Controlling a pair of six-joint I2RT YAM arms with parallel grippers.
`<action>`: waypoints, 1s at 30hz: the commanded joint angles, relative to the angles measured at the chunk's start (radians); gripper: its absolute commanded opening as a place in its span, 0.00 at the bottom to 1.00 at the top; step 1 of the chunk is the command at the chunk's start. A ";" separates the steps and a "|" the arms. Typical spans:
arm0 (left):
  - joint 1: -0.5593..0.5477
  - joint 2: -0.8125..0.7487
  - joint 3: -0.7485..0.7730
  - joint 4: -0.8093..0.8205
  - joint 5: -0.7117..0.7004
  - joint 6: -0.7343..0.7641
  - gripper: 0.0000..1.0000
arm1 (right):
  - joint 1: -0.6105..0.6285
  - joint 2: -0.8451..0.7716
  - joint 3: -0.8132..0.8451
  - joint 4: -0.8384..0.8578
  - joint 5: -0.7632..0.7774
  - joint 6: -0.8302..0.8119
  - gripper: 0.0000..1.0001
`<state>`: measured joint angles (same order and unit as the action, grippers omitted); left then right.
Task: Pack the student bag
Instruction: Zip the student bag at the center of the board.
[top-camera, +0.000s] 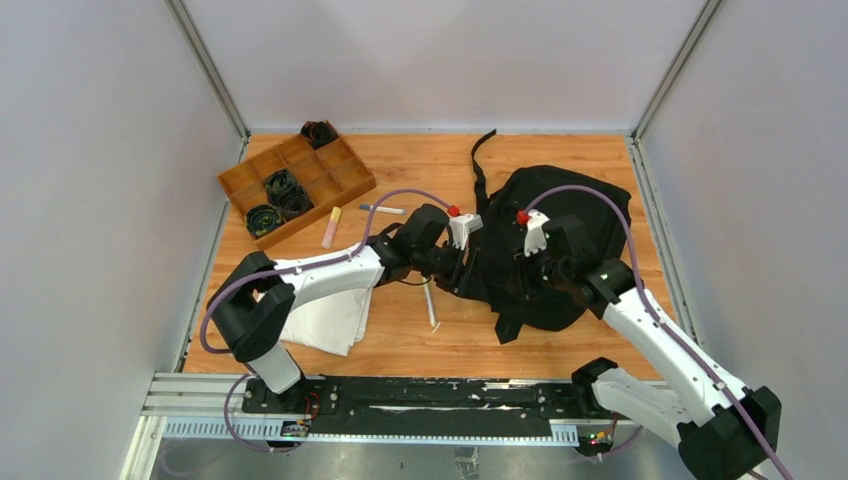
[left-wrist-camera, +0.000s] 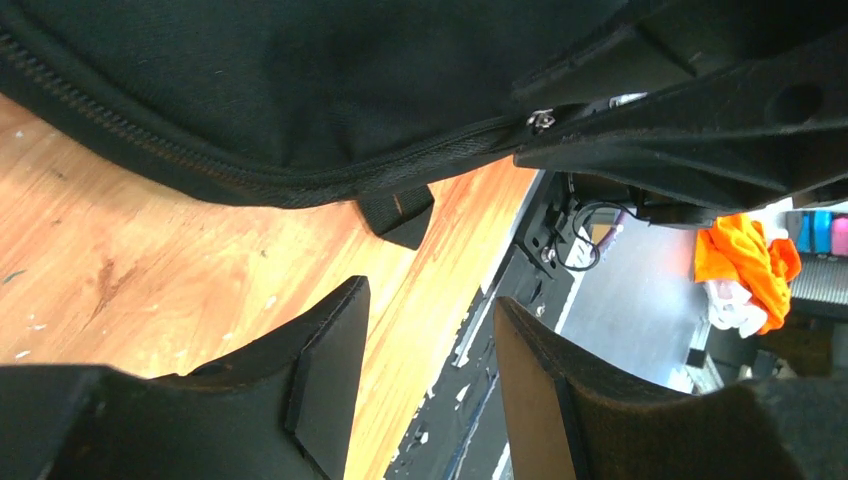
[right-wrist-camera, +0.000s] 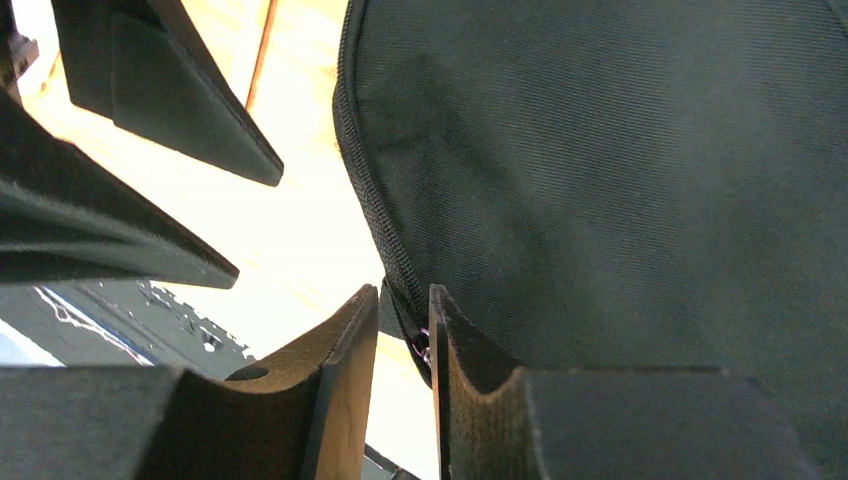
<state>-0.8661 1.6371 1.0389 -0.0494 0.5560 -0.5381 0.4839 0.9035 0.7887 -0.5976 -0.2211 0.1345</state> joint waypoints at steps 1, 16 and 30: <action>0.030 -0.006 -0.017 0.025 0.040 -0.042 0.54 | 0.037 0.044 0.046 0.002 -0.036 -0.081 0.29; 0.094 0.157 0.084 0.149 0.076 -0.108 0.48 | 0.075 0.073 0.035 -0.011 0.065 -0.115 0.27; 0.099 0.198 0.183 0.153 0.061 -0.113 0.27 | 0.077 0.067 0.037 -0.022 0.109 -0.091 0.00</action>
<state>-0.7715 1.8103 1.1755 0.0738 0.6067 -0.6525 0.5488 0.9924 0.8001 -0.5980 -0.1482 0.0326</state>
